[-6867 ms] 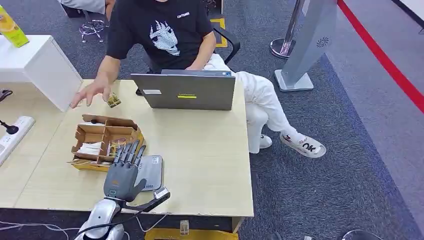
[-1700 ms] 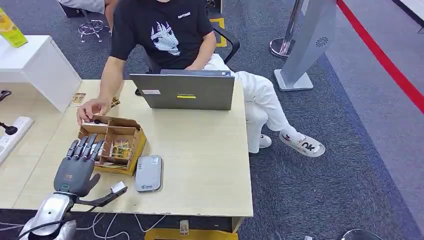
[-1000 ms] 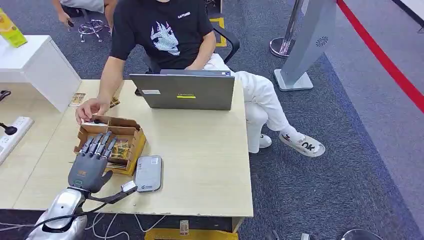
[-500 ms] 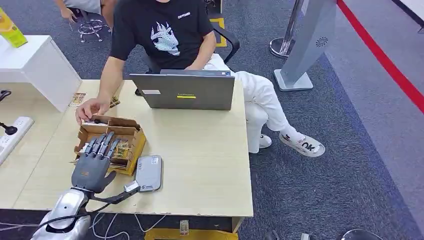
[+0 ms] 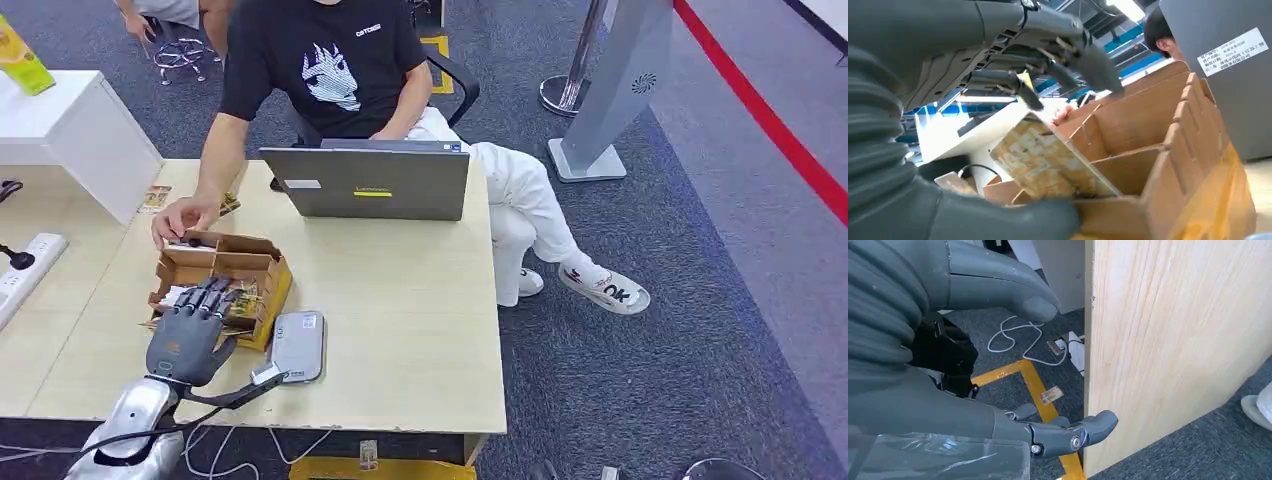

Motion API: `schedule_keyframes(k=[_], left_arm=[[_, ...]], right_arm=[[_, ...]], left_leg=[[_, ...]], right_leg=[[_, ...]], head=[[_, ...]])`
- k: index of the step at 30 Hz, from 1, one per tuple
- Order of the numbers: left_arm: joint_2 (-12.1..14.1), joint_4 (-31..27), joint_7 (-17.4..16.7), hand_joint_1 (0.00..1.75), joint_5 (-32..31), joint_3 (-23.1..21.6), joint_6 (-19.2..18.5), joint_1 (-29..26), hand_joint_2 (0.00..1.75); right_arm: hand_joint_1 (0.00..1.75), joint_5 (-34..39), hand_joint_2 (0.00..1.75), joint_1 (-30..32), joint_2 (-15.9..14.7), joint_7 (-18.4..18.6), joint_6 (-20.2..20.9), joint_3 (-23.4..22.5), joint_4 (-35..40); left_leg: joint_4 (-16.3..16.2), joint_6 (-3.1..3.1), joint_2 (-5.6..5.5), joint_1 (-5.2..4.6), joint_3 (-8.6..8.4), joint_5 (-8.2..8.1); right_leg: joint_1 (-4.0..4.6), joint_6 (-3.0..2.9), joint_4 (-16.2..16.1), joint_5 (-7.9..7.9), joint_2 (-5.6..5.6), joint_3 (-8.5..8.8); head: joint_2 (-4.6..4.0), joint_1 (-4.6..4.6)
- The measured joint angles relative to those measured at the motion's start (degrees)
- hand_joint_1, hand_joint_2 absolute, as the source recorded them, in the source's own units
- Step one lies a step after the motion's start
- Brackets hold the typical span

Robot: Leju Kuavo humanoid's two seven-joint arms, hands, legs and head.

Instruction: Pass the card to the sensor for recognition and then transmit it.

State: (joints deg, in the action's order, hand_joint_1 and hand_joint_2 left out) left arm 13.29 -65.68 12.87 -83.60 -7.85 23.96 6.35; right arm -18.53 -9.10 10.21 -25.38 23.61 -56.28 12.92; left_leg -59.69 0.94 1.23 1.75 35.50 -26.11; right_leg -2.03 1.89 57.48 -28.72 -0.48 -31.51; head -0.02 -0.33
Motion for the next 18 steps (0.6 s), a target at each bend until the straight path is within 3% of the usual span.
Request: schedule_keyframes(k=[18], left_arm=[[0.0, 0.2, 0.5, 1.75, 0.9, 0.0, 0.0, -0.2, 1.75]], right_arm=[[0.00, 0.0, 1.75, 0.0, 0.0, 0.0, 0.0, 0.2, 0.0]], left_leg=[[0.0, 0.00, 0.00, 0.00, 0.00, 0.00]], right_leg=[[0.00, 0.00, 0.0, 0.00, 0.00, 0.00]], head=[[0.00, 0.00]])
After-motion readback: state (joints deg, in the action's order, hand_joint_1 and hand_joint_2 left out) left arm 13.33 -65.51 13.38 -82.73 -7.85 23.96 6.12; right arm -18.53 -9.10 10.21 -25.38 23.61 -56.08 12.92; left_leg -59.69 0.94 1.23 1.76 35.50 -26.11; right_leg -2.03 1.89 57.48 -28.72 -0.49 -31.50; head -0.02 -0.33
